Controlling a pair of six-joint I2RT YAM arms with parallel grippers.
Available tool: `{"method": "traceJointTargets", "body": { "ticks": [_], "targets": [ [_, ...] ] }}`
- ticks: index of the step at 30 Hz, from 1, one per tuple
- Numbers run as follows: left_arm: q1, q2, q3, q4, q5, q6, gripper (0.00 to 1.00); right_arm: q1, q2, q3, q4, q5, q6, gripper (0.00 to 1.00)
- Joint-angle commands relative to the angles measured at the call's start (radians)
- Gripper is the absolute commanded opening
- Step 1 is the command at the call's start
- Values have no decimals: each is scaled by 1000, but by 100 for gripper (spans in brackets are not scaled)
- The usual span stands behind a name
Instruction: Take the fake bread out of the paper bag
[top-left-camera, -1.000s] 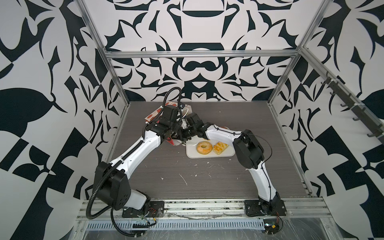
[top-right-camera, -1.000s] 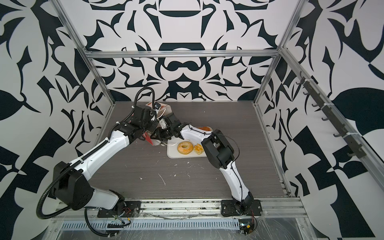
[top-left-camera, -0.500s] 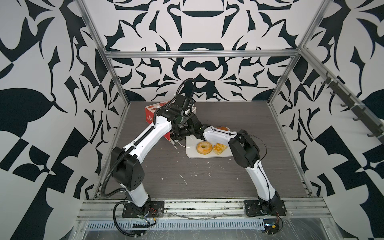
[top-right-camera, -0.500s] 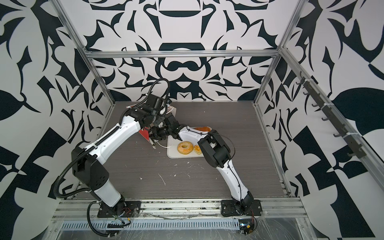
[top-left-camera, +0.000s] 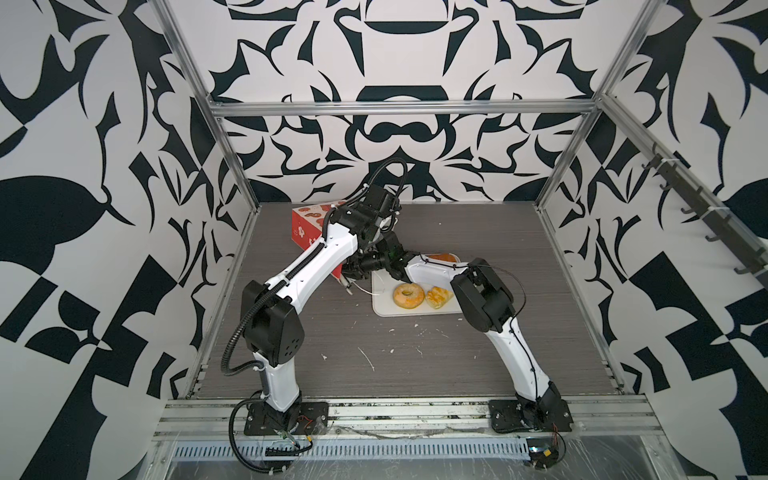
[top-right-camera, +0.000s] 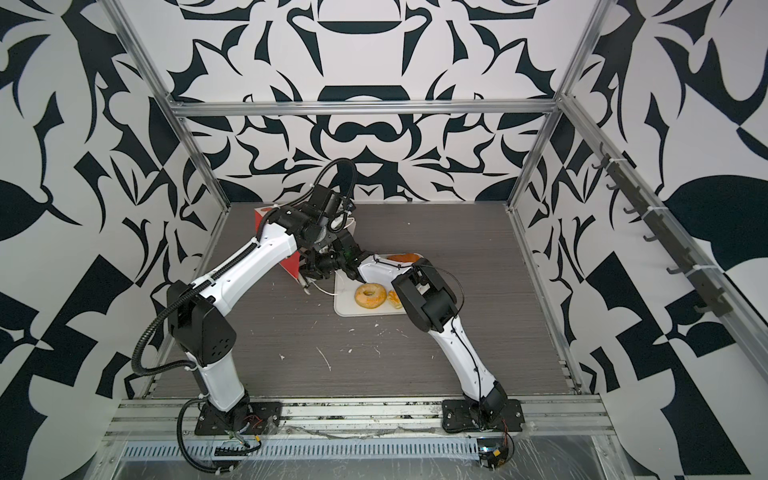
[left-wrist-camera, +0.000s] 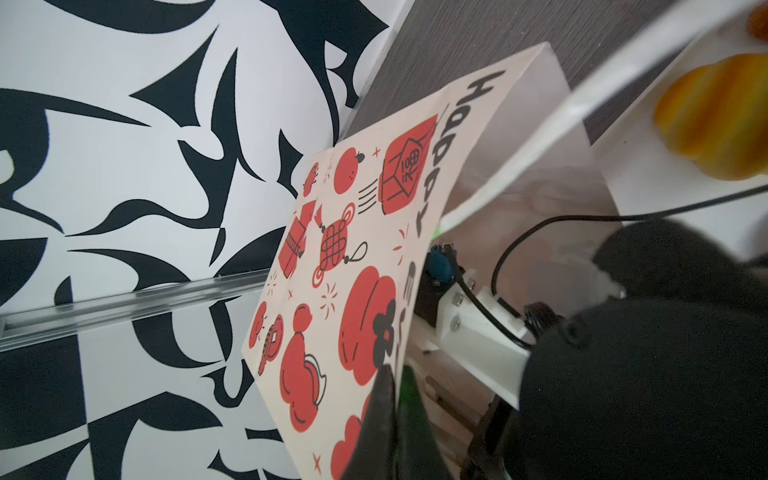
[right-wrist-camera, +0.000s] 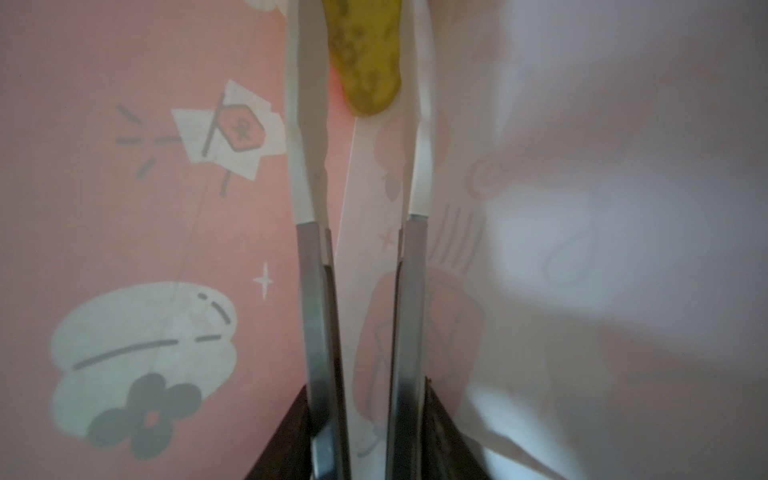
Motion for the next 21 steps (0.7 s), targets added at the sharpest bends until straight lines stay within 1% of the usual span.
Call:
{"method": "traceJointTargets", "body": {
  "ticks": [1, 6, 12, 15, 21],
  "targets": [
    [-8, -19, -13, 6, 25, 8, 0, 6, -72, 9, 76, 8, 0, 40],
    [-14, 45, 81, -68, -9, 32, 0, 6, -54, 26, 142, -8, 54, 40],
    [-21, 100, 172, -99, -19, 75, 0, 5, -54, 31, 228, -30, 105, 40],
    [-25, 127, 212, -115, -45, 99, 0, 5, -45, 45, 276, -39, 142, 40],
    [-25, 139, 230, -120, -52, 120, 0, 3, -17, 64, 341, -49, 207, 40]
  ]
}}
